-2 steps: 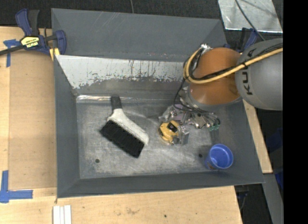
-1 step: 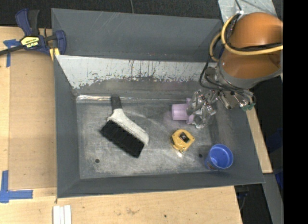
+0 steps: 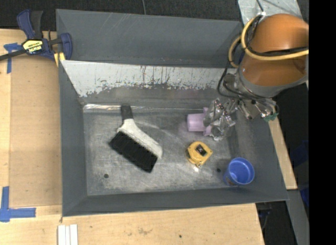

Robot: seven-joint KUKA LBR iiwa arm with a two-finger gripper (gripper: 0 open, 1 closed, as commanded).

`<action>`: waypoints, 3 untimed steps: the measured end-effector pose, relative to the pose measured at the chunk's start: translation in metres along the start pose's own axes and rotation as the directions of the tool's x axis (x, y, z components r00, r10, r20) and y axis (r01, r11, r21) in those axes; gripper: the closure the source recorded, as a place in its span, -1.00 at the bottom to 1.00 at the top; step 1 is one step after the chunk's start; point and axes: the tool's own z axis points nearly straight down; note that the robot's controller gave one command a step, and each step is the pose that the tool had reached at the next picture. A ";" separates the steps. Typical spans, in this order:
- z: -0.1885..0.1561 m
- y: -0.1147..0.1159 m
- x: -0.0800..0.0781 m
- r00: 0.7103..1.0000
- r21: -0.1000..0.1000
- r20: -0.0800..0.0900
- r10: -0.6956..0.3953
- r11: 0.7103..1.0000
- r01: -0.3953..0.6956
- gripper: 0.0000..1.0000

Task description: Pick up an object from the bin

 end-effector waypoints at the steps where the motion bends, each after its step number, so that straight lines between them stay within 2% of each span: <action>1: 0.083 0.009 -0.010 1.000 -0.002 -0.001 0.006 1.000 -0.006 -1.00; 2: 0.083 0.009 -0.011 1.000 -0.001 0.000 0.007 1.000 -0.007 -1.00; 3: 0.141 -0.020 0.053 0.939 0.004 0.009 -0.344 0.939 0.344 1.00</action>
Offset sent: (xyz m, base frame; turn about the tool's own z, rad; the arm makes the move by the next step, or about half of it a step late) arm 0.0000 0.0000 0.0000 0.0000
